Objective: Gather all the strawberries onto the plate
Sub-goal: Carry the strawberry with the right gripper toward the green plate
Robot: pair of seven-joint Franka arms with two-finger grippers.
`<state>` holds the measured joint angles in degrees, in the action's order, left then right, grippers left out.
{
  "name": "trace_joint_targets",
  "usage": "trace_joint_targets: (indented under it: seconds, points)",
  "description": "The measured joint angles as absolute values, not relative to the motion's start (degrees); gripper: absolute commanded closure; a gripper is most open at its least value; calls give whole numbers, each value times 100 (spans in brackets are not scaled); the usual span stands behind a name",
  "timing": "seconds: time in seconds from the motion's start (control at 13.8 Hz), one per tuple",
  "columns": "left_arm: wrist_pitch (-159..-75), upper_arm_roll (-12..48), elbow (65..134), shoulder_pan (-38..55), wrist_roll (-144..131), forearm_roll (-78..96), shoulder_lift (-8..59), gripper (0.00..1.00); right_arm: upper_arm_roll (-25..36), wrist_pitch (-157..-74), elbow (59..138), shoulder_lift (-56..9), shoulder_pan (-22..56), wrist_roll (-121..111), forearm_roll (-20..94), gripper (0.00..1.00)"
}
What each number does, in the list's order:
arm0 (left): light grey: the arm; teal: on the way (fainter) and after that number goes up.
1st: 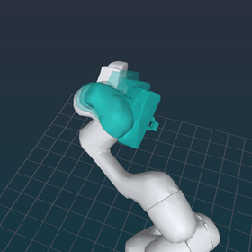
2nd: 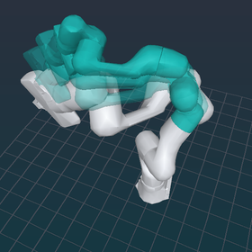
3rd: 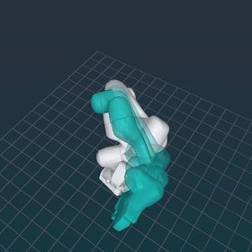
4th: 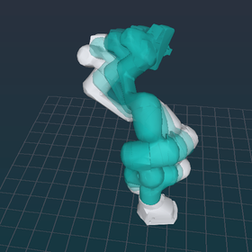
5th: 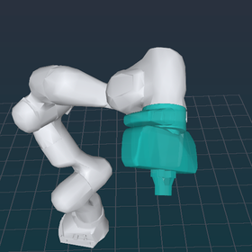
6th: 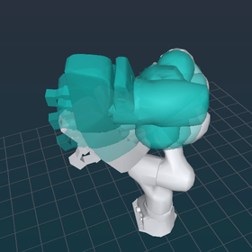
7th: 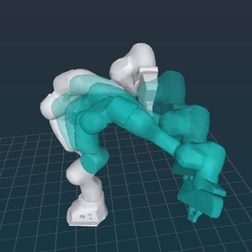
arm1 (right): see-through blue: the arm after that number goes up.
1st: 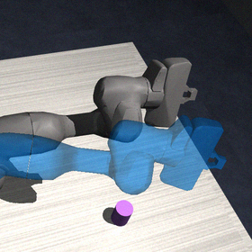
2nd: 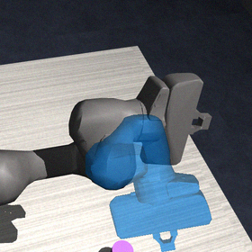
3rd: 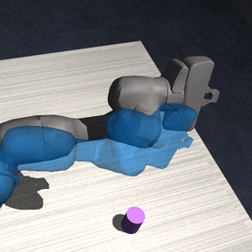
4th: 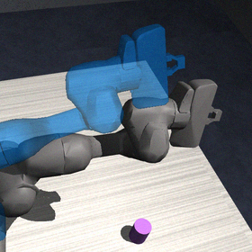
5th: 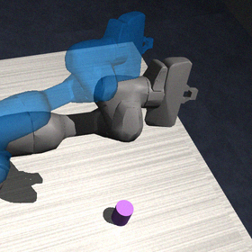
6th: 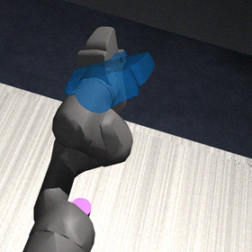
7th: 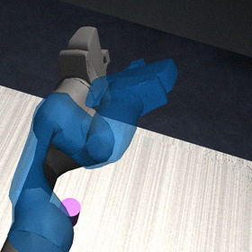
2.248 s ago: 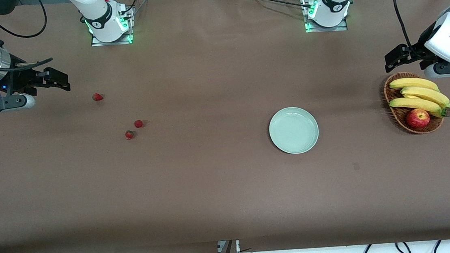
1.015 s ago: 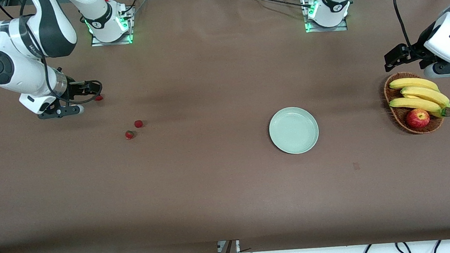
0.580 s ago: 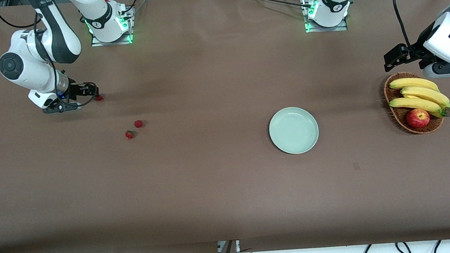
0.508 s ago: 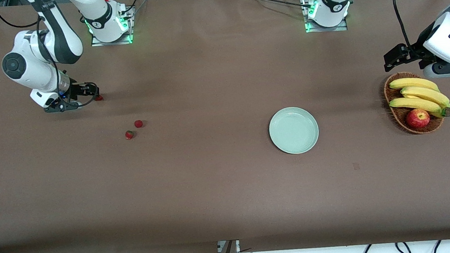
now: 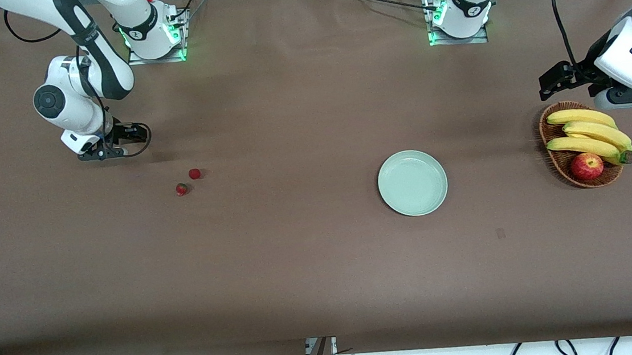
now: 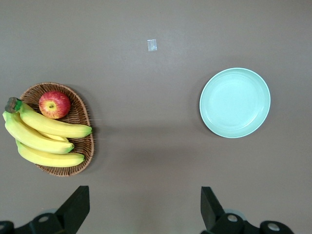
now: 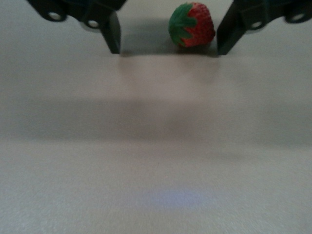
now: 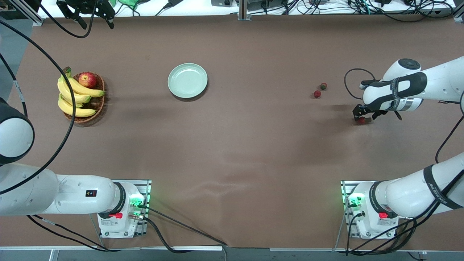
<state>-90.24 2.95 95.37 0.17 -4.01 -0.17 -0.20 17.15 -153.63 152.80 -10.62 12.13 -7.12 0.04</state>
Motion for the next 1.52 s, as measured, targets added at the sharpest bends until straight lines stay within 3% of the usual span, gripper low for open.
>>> trace_joint_targets:
  seconds: [0.44, 0.58, 0.94, 1.02, 1.31, 1.52]
  points:
    - [-9016, 295, 9537, 17, -401, -17, -20, 0, 1715, -15231, 15279, -1052, 1213, -700, 210, 25]
    - [-9016, 295, 9537, 17, -401, -17, -20, 0, 1715, -15146, 15279, -1045, 1213, -700, 234, 39]
    - [-9016, 426, 9535, 44, -401, -16, -20, 0, 1718, -14944, 15276, -932, 1212, -700, 247, 91]
    - [-9015, 451, 9535, 50, -401, -16, -20, 0, 1719, -14936, 15276, -926, 1212, -700, 248, 96]
    - [-8985, 456, 9534, 52, -401, -16, -20, 0, 1665, -14938, 15156, -898, 1215, -700, 344, 96]
    - [-8983, 459, 9531, 53, -401, -16, -20, 0, 819, -14692, 14451, -865, 1260, -204, 817, 96]
